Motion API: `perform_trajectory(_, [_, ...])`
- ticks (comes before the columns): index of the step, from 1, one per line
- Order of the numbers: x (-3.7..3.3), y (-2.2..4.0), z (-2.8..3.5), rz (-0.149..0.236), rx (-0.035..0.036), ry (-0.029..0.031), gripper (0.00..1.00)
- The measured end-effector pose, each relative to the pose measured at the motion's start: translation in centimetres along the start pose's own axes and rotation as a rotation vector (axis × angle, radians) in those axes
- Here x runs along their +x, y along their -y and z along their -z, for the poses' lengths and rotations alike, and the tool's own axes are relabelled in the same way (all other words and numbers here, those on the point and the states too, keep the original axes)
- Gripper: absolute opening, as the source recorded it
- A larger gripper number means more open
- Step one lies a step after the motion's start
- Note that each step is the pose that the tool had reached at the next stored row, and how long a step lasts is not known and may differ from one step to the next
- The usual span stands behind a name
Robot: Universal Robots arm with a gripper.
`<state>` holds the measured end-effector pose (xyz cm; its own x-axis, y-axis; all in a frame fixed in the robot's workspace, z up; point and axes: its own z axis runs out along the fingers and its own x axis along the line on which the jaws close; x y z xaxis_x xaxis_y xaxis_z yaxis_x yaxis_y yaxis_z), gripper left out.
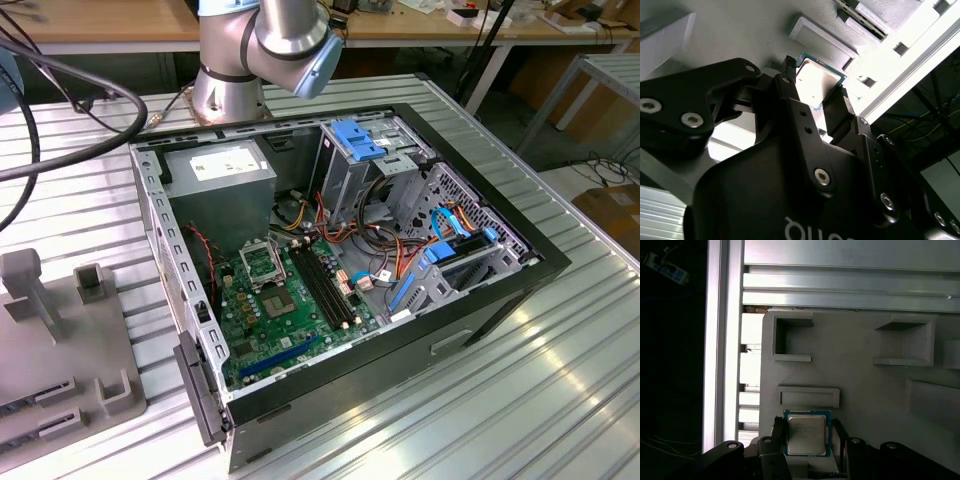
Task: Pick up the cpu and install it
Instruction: 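Pick up the cpu and move it towards the insertion slot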
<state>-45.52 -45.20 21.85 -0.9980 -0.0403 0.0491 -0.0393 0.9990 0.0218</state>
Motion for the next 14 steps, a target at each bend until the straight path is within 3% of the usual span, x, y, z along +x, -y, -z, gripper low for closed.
perform_trajectory(14, [0.04, -0.02, 0.78, 0.000, 0.0000, 0.0000, 0.47])
